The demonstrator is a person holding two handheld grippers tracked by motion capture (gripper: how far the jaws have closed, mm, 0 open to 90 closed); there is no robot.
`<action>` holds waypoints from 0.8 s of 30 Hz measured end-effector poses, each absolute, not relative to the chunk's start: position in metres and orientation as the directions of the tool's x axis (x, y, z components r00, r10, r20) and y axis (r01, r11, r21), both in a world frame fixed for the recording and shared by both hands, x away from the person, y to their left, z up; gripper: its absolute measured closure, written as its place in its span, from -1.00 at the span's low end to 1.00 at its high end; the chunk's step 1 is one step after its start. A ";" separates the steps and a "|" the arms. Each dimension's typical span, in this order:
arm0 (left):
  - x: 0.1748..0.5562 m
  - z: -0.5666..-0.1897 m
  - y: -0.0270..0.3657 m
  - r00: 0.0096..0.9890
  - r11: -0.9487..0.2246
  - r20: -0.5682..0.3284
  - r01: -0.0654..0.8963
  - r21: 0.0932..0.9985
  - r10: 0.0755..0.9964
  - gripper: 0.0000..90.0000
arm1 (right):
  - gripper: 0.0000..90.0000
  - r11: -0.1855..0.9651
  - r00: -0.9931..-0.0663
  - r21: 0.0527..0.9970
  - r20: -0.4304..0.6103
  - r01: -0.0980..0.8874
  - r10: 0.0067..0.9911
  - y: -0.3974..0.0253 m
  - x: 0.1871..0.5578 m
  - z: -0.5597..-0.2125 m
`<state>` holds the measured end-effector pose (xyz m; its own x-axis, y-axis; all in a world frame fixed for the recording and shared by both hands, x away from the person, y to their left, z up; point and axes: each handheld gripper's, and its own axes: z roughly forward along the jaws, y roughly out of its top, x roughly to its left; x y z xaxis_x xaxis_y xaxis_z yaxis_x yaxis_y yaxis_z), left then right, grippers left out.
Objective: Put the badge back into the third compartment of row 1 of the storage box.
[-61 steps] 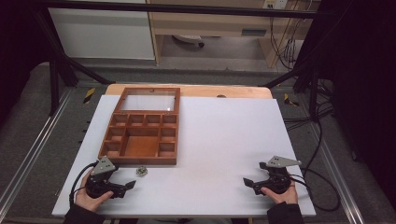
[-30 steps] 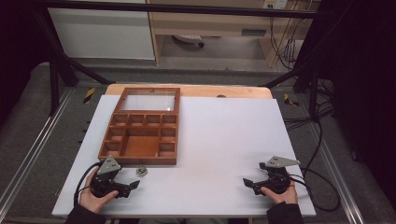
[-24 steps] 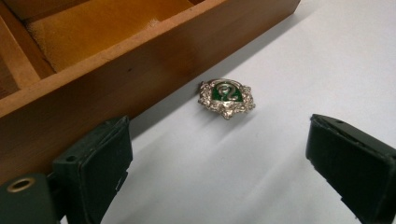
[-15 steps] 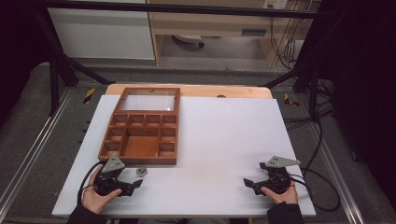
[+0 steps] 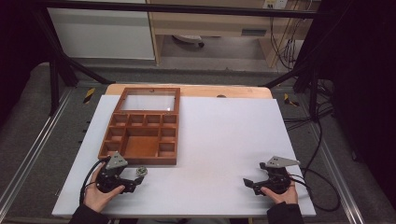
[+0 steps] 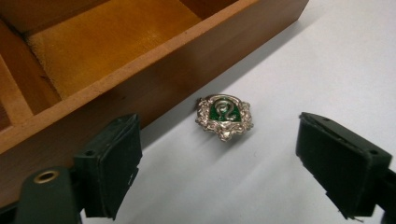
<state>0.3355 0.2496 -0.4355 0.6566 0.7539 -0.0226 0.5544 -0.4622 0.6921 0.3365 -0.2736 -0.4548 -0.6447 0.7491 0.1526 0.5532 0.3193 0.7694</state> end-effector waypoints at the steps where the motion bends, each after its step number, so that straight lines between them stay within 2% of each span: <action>1: 0.336 -0.435 0.249 0.660 -0.465 -0.022 0.552 0.692 0.751 -0.60 | -0.98 0.319 -0.644 0.771 0.151 0.552 0.750 -0.274 0.336 -0.455; 24: 0.346 -0.441 0.230 0.683 -0.525 0.012 0.549 0.650 0.730 -0.11 | -0.98 0.323 -0.645 0.769 0.147 0.552 0.750 -0.274 0.336 -0.455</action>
